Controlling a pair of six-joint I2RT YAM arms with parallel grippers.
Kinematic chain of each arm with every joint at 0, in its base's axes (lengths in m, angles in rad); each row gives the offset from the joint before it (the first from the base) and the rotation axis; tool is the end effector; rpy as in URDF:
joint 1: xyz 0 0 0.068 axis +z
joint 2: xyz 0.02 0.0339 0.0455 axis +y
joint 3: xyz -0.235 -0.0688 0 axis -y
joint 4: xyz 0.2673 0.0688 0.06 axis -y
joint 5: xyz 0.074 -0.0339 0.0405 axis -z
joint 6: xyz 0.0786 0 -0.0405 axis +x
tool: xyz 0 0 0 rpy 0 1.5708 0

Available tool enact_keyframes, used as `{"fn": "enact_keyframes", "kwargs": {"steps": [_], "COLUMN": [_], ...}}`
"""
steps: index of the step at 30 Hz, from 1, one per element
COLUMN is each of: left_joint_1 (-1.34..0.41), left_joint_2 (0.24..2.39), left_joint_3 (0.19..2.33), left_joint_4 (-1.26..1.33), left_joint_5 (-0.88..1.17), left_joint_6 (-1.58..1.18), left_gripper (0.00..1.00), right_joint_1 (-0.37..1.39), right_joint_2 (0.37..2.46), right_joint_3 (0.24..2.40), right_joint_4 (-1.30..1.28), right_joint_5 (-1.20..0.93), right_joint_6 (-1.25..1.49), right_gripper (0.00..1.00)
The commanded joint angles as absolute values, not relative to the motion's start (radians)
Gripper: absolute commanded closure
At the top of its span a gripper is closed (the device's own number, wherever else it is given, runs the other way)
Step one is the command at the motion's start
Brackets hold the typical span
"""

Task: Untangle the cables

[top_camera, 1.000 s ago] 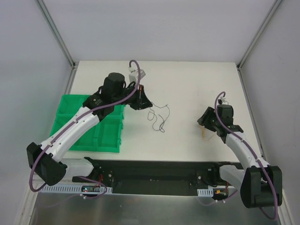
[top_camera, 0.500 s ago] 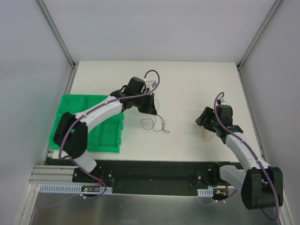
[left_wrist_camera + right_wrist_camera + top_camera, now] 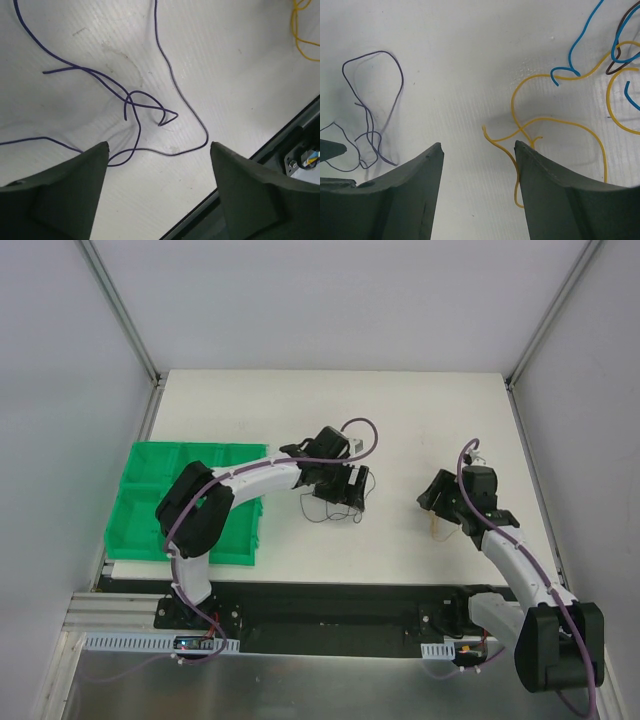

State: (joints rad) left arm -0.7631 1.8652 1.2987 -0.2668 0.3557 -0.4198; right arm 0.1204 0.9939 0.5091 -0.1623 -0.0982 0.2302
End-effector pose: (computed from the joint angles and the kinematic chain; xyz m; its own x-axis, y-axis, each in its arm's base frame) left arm 0.3029 -0.3275 0.1363 -0.8215 0.2570 -0.5090 0.5282 0.6793 -0.5094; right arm 0.2748 0.0410 0.1472 -0.6277 0.1528 -0.7633 -0.0554 0.9693 0.2396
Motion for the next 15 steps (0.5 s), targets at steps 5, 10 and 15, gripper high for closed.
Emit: {"fn": "enact_keyframes", "kwargs": {"steps": [5, 10, 15], "left_joint_1": [-0.821, -0.831, -0.853], "left_joint_2": [1.902, 1.980, 2.040], "left_joint_3": [1.367, 1.436, 1.493], "left_joint_4": [-0.313, -0.342, -0.356], "left_joint_5": [0.167, 0.127, 0.118], "left_joint_6": [-0.379, -0.367, -0.367], "left_gripper": [0.10, 0.20, 0.11], "right_joint_1": [0.124, 0.124, 0.123], "right_joint_2": [0.985, 0.973, 0.960], "right_joint_3": [0.477, 0.451, 0.433], "right_joint_4": [-0.117, -0.094, -0.078], "right_joint_5": [-0.112, -0.091, -0.077], "right_joint_6": [0.229, 0.216, 0.206], "right_gripper": [0.38, 0.38, 0.38]}}
